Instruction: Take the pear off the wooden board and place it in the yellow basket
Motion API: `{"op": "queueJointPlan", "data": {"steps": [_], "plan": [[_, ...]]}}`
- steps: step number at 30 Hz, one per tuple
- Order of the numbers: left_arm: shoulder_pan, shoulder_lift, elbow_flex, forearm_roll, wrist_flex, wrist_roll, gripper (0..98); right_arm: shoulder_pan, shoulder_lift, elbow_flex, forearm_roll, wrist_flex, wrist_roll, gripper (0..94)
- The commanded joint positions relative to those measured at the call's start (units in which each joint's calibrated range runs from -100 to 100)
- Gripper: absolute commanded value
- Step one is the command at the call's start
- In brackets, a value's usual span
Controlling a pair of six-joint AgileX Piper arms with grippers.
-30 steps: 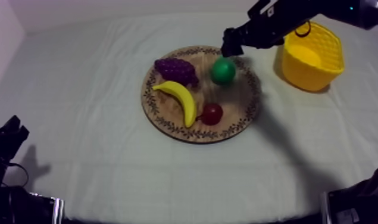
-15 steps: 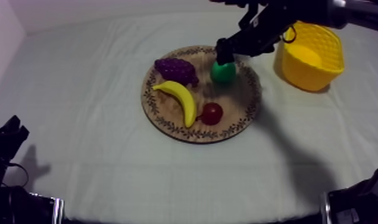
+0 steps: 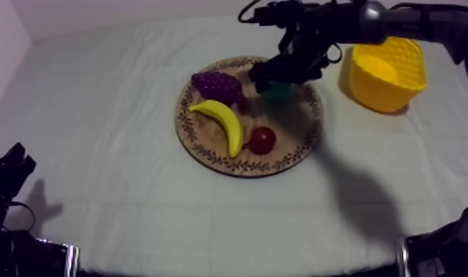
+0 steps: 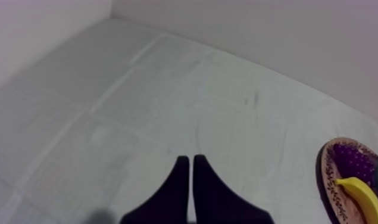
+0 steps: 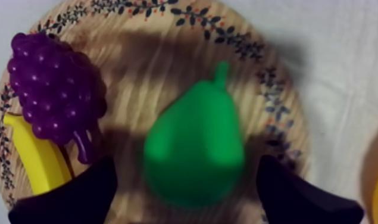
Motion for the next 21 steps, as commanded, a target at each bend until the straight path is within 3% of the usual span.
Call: {"op": "queueJointPlan", "data": {"steps": [1,11,21], "plan": [[0.0,0.0,0.0,0.01,0.0,0.0,0.1,-0.1,1.0,-0.5,0.9,0.1,-1.1,77.5],[0.0,0.0,0.0,0.01,0.0,0.0,0.1,0.4,3.0,-0.9,1.4,-1.9,-1.3,50.7],[0.0,0.0,0.0,0.01,0.0,0.0,0.1,0.0,-0.7,1.9,2.6,-2.4,-1.4,47.1]]}}
